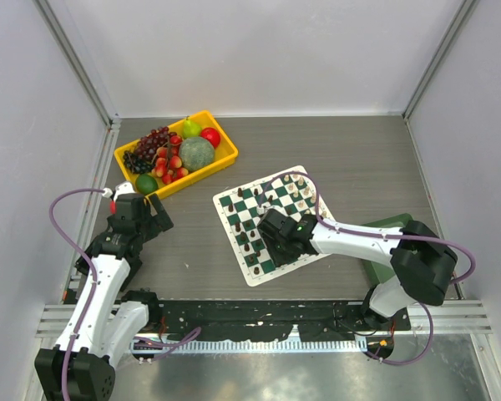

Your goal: Set up the chess pieces on the board

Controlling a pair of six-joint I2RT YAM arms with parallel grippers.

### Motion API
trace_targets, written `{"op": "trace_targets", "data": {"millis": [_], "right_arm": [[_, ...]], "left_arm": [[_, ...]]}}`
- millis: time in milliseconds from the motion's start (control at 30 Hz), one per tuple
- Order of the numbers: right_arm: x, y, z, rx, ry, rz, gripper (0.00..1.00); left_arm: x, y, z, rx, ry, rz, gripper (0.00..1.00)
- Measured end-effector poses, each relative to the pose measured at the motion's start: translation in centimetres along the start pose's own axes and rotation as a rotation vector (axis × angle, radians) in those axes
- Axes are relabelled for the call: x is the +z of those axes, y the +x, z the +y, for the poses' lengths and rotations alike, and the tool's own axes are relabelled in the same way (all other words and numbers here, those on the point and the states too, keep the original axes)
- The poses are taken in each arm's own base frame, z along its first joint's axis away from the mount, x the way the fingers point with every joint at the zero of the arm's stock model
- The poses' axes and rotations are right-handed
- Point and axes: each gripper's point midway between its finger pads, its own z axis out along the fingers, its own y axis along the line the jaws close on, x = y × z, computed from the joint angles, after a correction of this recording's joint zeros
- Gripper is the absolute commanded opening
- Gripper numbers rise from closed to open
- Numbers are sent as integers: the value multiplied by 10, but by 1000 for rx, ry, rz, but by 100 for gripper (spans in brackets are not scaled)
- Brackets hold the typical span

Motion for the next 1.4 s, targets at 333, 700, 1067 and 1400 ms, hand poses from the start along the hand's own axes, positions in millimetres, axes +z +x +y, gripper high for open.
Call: {"op": "trace_targets", "data": {"millis": [333,700,1067,1400], "right_arm": [[4,2,-2,-1,6,14,26],[4,2,-1,-18,-6,21,10],[0,-5,17,-50,-47,-9,10],[0,-11,29,-67,-74,-29,11]], "left_arm": [[0,0,-1,-13,0,0,99],[0,0,-1,-13,0,0,99],[0,0,0,-13,0,0,99],[0,0,0,-13,0,0,99]]}}
